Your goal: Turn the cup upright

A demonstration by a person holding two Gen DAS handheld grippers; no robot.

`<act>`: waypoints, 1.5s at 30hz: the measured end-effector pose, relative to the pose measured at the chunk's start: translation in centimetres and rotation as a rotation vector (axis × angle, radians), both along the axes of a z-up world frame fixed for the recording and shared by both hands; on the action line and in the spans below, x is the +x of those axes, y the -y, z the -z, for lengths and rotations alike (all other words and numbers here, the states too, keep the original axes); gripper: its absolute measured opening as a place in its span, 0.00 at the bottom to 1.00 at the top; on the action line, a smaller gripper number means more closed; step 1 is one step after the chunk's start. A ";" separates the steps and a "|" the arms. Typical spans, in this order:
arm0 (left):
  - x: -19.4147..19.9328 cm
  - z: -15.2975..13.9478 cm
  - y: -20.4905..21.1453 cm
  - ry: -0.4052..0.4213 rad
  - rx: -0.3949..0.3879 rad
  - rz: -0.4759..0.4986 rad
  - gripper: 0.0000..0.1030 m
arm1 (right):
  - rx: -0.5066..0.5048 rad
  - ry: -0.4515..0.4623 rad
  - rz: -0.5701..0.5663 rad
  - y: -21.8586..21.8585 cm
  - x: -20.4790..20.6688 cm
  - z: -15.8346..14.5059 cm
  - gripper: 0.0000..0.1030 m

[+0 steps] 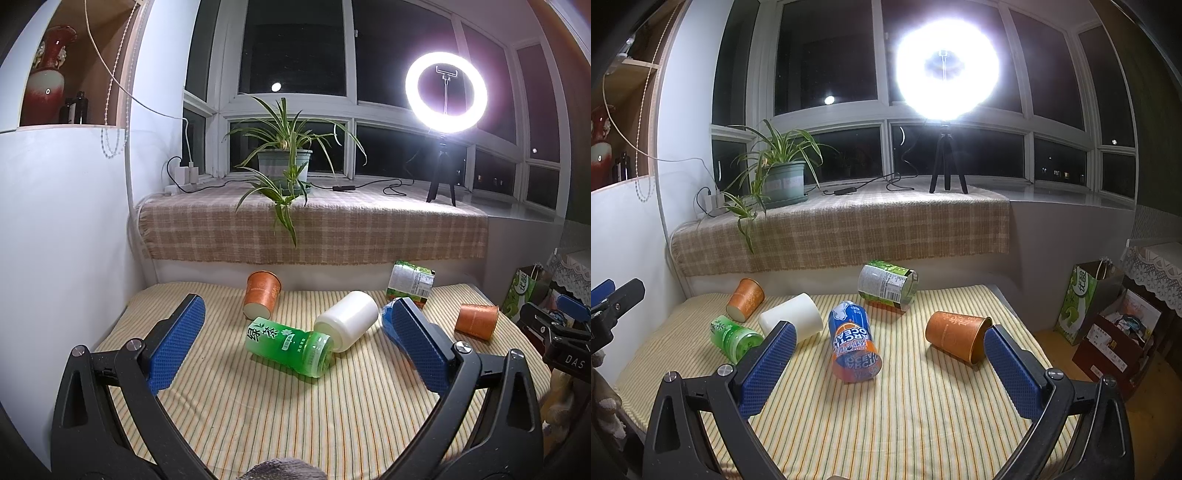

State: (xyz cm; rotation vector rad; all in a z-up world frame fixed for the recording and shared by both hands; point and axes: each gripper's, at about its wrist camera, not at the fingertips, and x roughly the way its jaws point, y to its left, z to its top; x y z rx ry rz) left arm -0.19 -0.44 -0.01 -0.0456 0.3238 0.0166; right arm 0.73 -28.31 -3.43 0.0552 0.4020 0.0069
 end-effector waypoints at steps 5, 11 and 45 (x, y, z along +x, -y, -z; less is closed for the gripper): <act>-0.2 -0.2 0.6 -0.005 0.000 0.002 1.00 | 0.002 -0.001 0.001 0.0 0.0 0.2 1.00; -0.2 0.1 1.1 -0.012 0.000 0.003 1.00 | 0.006 -0.004 0.001 0.0 0.0 0.2 1.00; 9.7 3.5 5.2 -0.295 0.157 0.338 0.99 | 0.116 -0.186 0.023 2.9 1.7 6.4 0.99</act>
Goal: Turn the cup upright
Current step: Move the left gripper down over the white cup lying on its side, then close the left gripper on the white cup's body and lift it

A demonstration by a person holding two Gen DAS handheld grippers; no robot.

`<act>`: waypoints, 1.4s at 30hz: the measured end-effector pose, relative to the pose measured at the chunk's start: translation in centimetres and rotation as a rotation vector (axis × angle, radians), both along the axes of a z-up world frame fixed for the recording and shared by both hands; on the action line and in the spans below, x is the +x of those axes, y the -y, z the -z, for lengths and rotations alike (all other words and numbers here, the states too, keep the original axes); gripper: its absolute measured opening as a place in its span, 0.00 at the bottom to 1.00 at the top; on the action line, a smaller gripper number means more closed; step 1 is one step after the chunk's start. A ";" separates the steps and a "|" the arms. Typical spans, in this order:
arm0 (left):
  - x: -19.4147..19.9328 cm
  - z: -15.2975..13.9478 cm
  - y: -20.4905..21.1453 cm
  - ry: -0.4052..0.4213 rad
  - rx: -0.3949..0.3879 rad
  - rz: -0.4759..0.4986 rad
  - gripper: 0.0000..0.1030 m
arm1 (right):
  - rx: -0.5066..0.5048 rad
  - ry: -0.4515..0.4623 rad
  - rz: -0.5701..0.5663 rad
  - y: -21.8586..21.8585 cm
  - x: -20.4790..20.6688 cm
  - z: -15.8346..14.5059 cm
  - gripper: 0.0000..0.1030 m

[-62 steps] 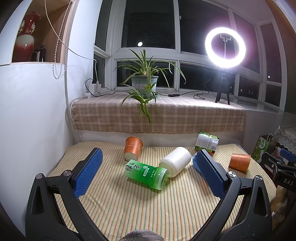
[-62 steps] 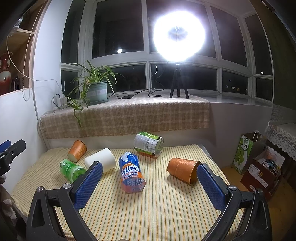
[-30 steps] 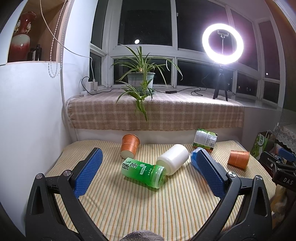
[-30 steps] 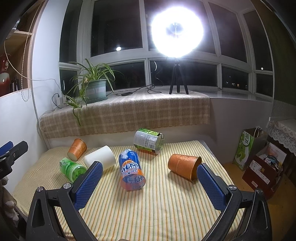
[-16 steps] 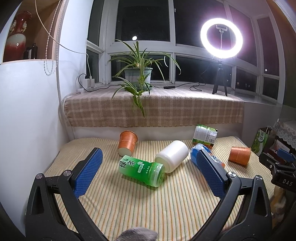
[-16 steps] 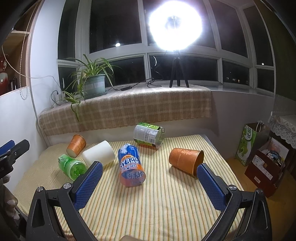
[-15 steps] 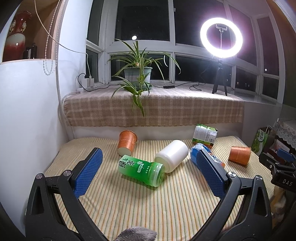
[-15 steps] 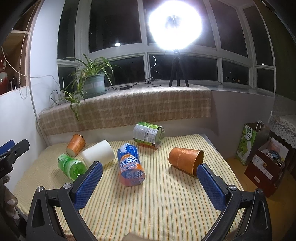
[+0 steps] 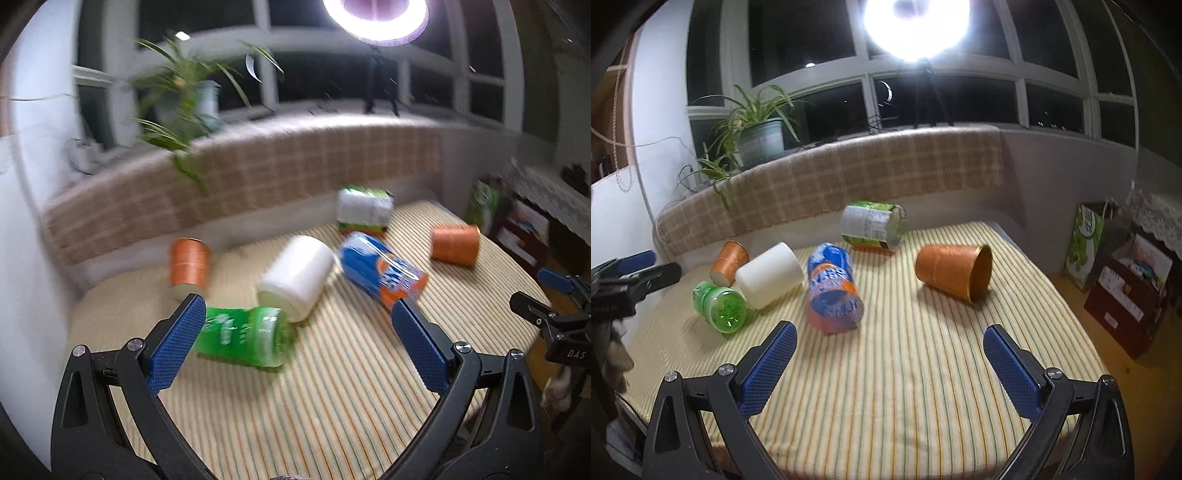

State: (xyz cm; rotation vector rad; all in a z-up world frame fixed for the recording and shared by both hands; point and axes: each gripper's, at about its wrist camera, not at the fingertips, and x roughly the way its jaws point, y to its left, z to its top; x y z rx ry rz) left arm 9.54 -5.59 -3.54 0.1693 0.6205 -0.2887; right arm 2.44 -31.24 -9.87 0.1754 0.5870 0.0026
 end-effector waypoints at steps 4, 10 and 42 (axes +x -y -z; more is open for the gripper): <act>4.5 0.4 1.2 -0.122 0.026 0.084 0.93 | 0.032 -0.035 0.024 1.1 0.2 1.1 0.99; 10.2 2.7 3.7 -0.303 0.119 0.171 0.92 | 0.068 -0.059 0.067 2.9 0.6 2.2 0.99; 19.3 9.1 4.8 -0.592 0.218 0.180 0.78 | 0.134 -0.130 0.148 6.2 1.9 5.1 0.99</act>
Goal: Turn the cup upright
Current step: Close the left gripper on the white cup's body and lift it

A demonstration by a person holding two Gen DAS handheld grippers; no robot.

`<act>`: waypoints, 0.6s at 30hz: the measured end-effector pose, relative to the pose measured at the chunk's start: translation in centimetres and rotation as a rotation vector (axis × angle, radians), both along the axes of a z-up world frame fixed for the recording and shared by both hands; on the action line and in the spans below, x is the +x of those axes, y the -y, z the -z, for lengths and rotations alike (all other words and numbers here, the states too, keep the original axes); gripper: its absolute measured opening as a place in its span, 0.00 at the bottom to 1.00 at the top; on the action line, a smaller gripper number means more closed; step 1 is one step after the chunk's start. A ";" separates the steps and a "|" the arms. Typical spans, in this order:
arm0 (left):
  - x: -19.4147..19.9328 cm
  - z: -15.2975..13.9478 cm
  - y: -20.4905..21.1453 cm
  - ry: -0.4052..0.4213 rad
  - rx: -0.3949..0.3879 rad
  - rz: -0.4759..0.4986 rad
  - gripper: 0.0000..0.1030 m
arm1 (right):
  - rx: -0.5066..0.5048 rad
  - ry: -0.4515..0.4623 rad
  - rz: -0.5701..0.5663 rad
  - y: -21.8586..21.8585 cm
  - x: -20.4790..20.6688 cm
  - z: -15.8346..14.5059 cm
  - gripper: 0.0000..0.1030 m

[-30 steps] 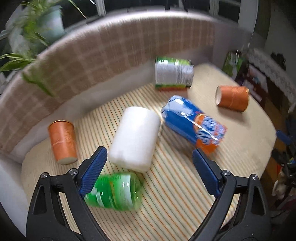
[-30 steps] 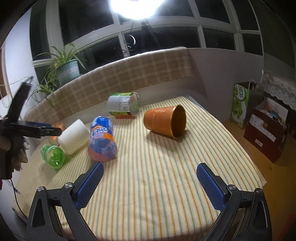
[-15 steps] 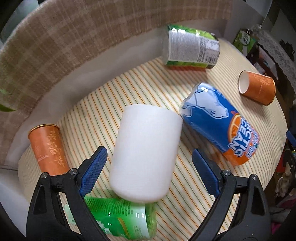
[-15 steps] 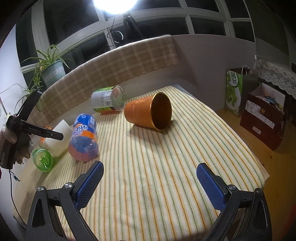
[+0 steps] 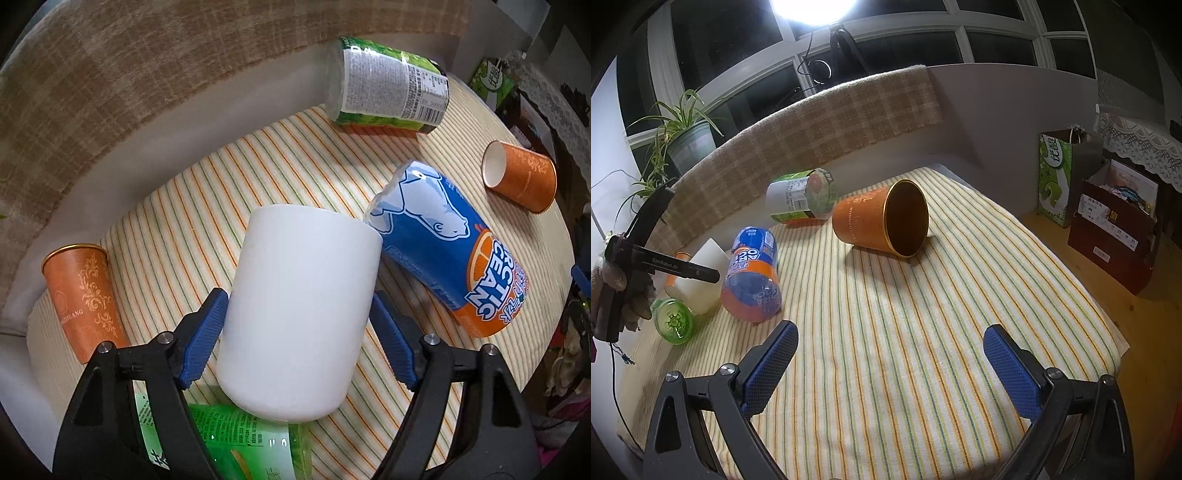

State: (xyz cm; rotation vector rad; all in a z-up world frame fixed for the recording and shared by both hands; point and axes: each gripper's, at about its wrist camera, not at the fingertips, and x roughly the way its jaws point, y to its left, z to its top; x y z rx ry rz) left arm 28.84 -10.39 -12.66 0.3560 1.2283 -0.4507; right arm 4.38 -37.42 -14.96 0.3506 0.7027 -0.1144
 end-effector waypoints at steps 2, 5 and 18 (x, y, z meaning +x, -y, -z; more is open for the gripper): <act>-0.3 -0.4 0.0 0.013 -0.007 -0.004 0.77 | -0.004 0.003 -0.004 -0.2 -0.1 -0.2 0.99; -0.7 -1.6 -0.2 0.036 -0.033 -0.020 0.77 | -0.008 0.011 -0.008 -0.5 -0.3 -0.5 0.99; -7.3 -7.3 -0.3 0.160 -0.138 0.015 0.75 | -0.014 0.057 -0.036 -1.6 -2.2 -2.2 0.99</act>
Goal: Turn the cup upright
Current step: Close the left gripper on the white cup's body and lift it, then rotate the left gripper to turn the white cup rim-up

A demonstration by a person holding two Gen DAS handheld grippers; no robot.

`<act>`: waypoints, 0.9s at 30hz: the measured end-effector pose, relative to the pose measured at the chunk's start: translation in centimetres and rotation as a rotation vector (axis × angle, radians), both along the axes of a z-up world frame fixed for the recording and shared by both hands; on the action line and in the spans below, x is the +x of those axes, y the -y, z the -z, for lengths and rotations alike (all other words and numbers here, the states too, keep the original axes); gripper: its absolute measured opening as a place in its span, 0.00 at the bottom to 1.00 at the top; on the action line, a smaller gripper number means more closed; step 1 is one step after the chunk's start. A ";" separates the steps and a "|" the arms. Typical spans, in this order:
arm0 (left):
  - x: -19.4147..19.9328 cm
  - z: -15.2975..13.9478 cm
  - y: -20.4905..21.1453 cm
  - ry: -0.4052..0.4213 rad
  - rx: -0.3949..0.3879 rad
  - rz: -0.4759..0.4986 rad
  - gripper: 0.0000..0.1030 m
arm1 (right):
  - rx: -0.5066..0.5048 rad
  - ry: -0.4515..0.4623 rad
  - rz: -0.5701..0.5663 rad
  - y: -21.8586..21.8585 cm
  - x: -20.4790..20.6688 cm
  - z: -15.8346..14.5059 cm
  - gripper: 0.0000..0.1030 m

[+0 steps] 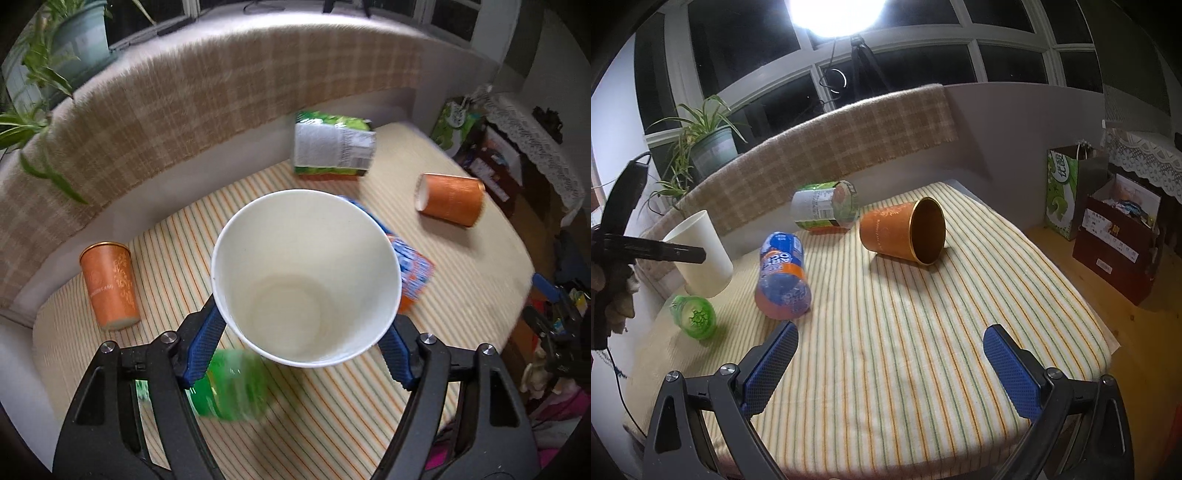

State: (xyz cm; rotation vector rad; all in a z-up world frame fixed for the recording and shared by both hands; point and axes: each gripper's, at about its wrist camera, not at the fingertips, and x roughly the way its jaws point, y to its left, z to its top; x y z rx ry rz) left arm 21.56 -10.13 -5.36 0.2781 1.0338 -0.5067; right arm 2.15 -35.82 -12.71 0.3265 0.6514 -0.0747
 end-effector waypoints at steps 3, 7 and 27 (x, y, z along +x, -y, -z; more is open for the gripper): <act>-2.9 -1.1 -0.5 0.017 -0.030 0.003 0.75 | -0.002 0.012 -0.010 -0.2 -0.6 -0.5 0.99; -6.4 -1.3 -1.0 0.012 -0.066 0.010 0.75 | -0.002 0.021 -0.024 -0.5 -1.3 -0.8 0.99; -11.4 6.6 -2.7 -0.350 -0.298 -0.123 0.75 | -0.006 0.037 -0.050 -1.1 -3.2 -1.3 0.99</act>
